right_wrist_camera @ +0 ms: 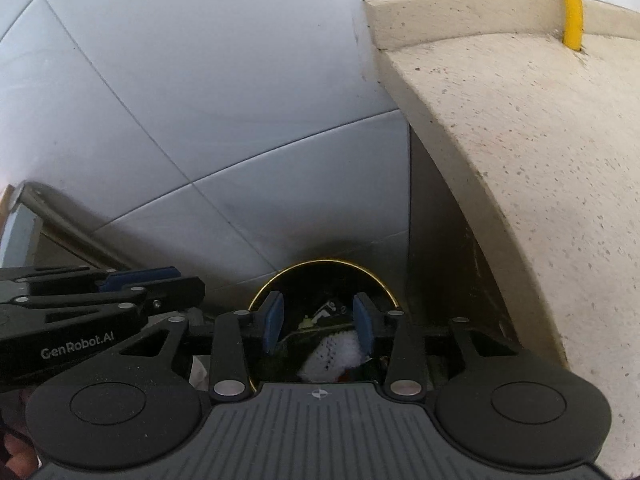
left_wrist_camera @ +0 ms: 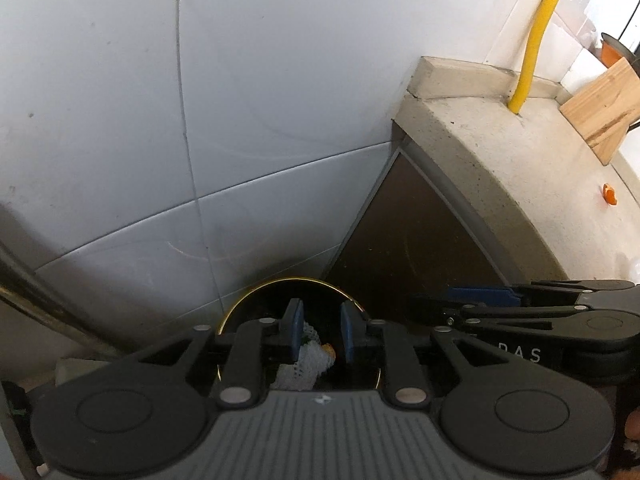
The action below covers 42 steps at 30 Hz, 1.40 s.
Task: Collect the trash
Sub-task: 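Open both grippers over the bin to drop the bok choy and net, then move both tools back to the counter toward the clear plastic bags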
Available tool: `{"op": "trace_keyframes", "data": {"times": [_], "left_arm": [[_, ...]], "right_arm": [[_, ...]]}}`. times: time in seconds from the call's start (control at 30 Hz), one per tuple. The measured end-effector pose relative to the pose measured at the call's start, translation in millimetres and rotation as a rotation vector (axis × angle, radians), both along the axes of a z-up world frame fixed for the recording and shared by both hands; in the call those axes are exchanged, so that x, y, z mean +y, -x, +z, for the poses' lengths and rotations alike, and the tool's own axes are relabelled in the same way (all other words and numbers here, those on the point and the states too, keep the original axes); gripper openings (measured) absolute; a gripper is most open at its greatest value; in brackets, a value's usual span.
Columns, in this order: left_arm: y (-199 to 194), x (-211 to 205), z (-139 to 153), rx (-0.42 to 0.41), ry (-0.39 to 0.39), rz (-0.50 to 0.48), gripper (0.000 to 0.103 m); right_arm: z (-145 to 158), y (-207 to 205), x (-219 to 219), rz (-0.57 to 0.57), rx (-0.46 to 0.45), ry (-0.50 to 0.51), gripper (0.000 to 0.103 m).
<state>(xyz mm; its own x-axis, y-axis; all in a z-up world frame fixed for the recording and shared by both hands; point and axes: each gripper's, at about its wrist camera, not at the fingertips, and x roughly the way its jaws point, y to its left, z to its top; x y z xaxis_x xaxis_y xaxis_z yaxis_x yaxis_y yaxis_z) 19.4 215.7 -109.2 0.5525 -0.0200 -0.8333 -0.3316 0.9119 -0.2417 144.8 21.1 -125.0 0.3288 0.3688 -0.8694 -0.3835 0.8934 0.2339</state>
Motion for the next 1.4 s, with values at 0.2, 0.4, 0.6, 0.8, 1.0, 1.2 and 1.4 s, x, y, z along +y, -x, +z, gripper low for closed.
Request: {"op": "trace_keyframes", "data": {"times": [0.2, 0.4, 0.6, 0.8, 1.0, 1.2, 1.4], "left_arm": [[-1.3, -0.9, 0.7, -0.001, -0.004, -0.009, 0.016], [-2.1, -2.8, 2.4, -0.01, -0.011, -0.018, 0.016], [-0.2, -5.7, 4.4, -0.024, -0.001, -0.032, 0.02], [1.6, -10.3, 11.3, -0.064, 0.005, -0.065, 0.023], [2.8, -16.7, 14.7, -0.084, 0.003, -0.097, 0.027], [6.4, -25.4, 20.9, -0.109, 0.001, -0.132, 0.028], [-2.3, -56.7, 45.5, -0.159, 0.047, -0.185, 0.03]], "right_arm": [[4.8, 1.1, 0.0, 0.0, -0.011, 0.0, 0.048], [12.2, 4.5, -7.8, -0.02, -0.03, -0.001, 0.048], [19.6, 17.1, -20.9, -0.059, -0.041, -0.022, 0.049], [33.2, 32.5, -41.9, -0.112, -0.069, -0.05, 0.05], [55.4, 53.5, -69.6, -0.171, -0.129, -0.066, 0.057], [71.0, 66.1, -102.5, -0.2, -0.155, -0.085, 0.058], [97.2, 80.3, -150.8, -0.282, -0.225, -0.106, 0.063]]}}
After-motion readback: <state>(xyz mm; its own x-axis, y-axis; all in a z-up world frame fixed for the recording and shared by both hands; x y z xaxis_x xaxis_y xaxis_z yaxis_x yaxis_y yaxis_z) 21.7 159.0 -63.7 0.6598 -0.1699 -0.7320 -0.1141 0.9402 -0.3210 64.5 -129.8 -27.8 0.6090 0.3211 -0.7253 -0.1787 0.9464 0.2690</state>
